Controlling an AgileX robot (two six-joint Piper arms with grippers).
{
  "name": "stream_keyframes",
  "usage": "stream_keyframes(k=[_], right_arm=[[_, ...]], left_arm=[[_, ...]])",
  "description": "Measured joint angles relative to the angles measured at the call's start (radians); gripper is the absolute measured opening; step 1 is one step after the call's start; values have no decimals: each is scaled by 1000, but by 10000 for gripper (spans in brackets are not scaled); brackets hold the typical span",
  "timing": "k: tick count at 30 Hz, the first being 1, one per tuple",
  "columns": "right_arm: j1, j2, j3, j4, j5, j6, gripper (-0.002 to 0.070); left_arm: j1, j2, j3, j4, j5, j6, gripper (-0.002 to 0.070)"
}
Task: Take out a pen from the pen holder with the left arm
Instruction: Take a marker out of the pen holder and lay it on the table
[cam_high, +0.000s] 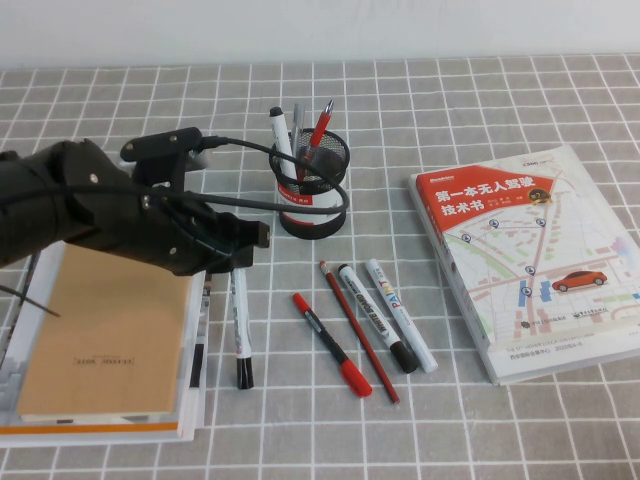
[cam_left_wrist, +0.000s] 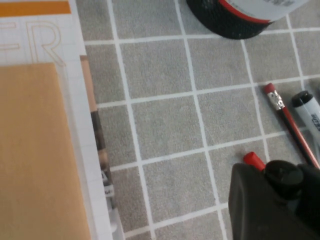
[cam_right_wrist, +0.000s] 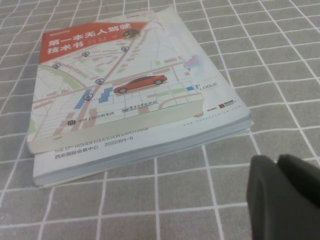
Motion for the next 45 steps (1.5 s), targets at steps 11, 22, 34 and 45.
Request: stream_keyframes(k=[11,22,34,45], right_arm=[[0,0,0,0,0,0,-13],[0,0,0,1,0,0,-13],[0,0,0,1,0,0,-13],[0,0,0,1,0,0,-13]], left_arm=[[-45,46,0,-69,-91,77,116],[-59,89,0,-81,-151,38,116],[-59,121,0,-85,-173,39,394],[-59,18,0,-85,-213,63,323]])
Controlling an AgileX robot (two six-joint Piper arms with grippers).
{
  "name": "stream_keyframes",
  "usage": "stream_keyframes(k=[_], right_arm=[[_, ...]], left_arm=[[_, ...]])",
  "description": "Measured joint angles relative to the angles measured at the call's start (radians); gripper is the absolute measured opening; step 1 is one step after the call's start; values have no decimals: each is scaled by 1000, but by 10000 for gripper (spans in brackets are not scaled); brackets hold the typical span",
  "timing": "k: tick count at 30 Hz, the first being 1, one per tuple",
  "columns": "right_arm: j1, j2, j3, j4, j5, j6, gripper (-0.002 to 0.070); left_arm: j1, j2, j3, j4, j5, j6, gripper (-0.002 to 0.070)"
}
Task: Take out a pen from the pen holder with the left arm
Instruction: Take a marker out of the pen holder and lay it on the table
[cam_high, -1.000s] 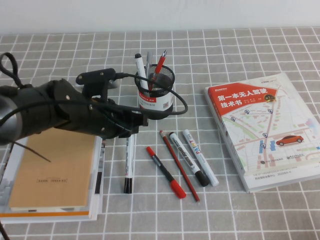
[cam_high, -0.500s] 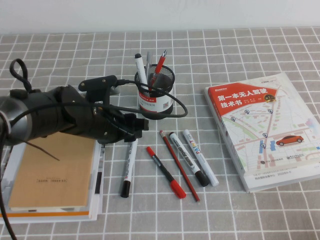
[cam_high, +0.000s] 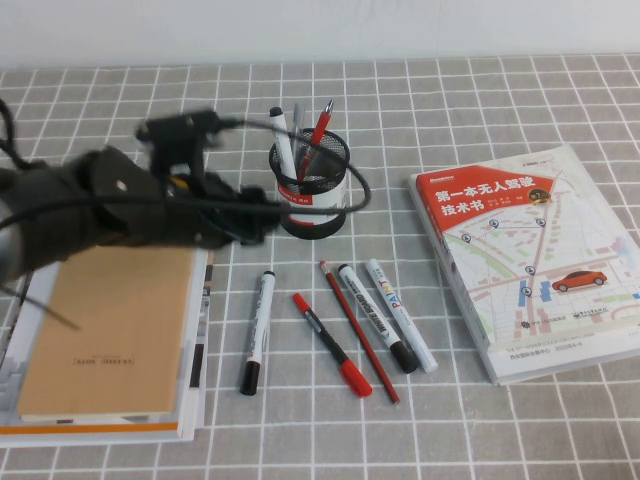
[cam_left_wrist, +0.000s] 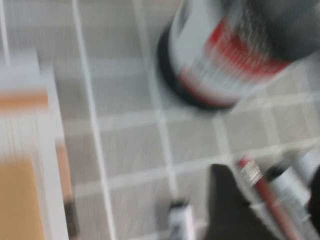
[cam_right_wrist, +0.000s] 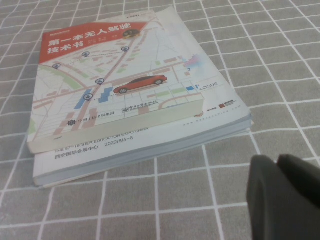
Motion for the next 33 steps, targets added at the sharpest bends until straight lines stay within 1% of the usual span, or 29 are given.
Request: stream_keyframes(k=[1,4,5,8,14,23,29,33], right_arm=[[0,0,0,0,0,0,-13],[0,0,0,0,0,0,-13],[0,0,0,0,0,0,-13],[0,0,0,0,0,0,-13],[0,0,0,0,0,0,-13],[0,0,0,0,0,0,-13],[0,0,0,0,0,0,-13],[0,0,0,0,0,0,-13]], left_arm=[[0,-23,0,0,-8,12,286],[0,-117,0,0,-46,72,113],[0,-154,0,0,-55,99,73],[0,-269,0,0,-59,177,22],[0,-497,88,0,-60,262,1],[0,-842,354,0,-41,282,0],[0,-1073,483,2,74,282,0],[0,-1221,531,8,217,282,0]])
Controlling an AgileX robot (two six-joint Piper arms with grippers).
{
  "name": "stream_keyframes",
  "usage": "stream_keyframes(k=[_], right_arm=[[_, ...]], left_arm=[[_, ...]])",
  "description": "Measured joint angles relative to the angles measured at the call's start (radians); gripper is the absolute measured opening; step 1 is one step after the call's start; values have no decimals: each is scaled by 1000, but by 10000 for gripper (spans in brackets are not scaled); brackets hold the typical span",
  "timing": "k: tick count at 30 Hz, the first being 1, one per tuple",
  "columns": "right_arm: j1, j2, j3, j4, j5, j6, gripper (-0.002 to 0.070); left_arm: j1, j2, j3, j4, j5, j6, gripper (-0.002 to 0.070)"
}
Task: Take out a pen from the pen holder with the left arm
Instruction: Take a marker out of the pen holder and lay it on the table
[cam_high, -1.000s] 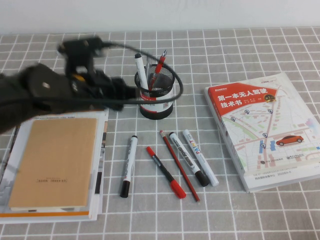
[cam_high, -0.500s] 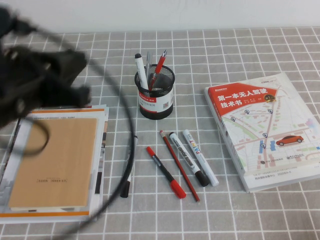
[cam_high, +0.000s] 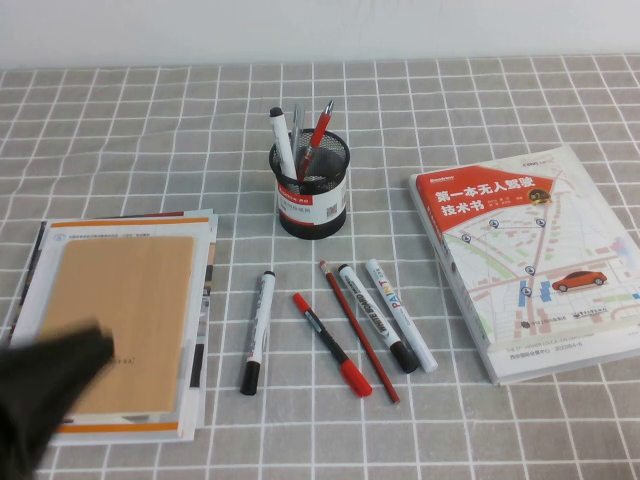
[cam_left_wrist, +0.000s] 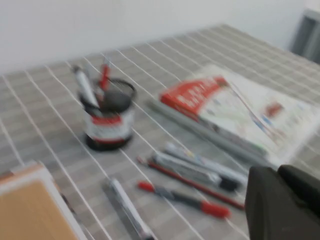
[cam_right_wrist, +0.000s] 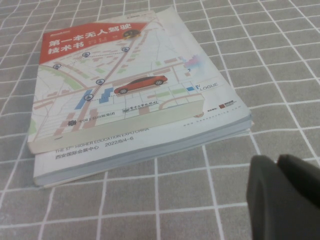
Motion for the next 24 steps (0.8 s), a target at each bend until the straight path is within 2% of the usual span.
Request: stream_keyframes(k=[5,10,13,15,19,24], right_arm=[[0,0,0,0,0,0,-13],[0,0,0,0,0,0,-13],[0,0,0,0,0,0,-13],[0,0,0,0,0,0,-13],[0,0,0,0,0,0,-13],[0,0,0,0,0,0,-13]], left_arm=[[0,-100,28,35,210,0,0],[0,-133,28,135,267,-26,0],[0,-135,28,214,273,-113,0],[0,-135,29,271,273,-225,0],[0,-154,84,375,210,-415,0],[11,-259,257,470,-6,-472,0]])
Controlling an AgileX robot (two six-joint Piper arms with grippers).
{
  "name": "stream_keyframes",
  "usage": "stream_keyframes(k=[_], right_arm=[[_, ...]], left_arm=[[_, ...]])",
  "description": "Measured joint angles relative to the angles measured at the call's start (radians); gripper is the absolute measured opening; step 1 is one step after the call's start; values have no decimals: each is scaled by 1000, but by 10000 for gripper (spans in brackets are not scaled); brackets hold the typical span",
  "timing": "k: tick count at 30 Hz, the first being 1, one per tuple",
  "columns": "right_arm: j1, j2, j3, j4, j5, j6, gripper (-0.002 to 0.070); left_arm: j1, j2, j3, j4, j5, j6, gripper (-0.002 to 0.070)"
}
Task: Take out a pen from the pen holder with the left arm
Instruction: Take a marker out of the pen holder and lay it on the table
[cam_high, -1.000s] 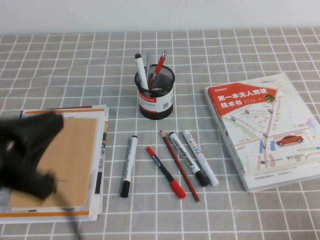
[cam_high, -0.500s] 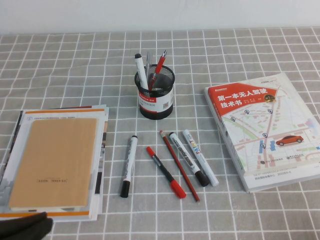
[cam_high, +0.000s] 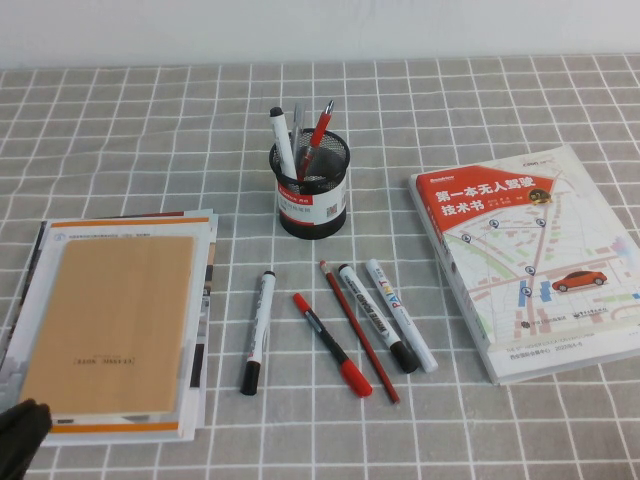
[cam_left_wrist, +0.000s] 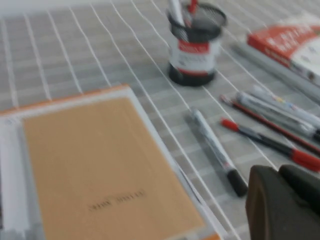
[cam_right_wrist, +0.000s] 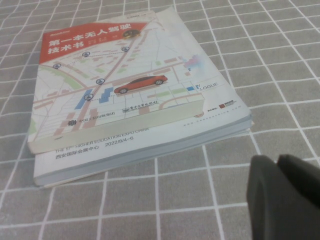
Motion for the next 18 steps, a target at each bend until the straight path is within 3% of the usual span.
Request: stream_keyframes(k=[6,13,18], right_arm=[[0,0,0,0,0,0,-13],[0,0,0,2,0,0,-13],[0,0,0,2,0,0,-13]], left_arm=[[121,-186,187,18,-192,-21,0],[339,-218,229,22,-137,-48,0],[410,-218,273,22,-154,-52,0]])
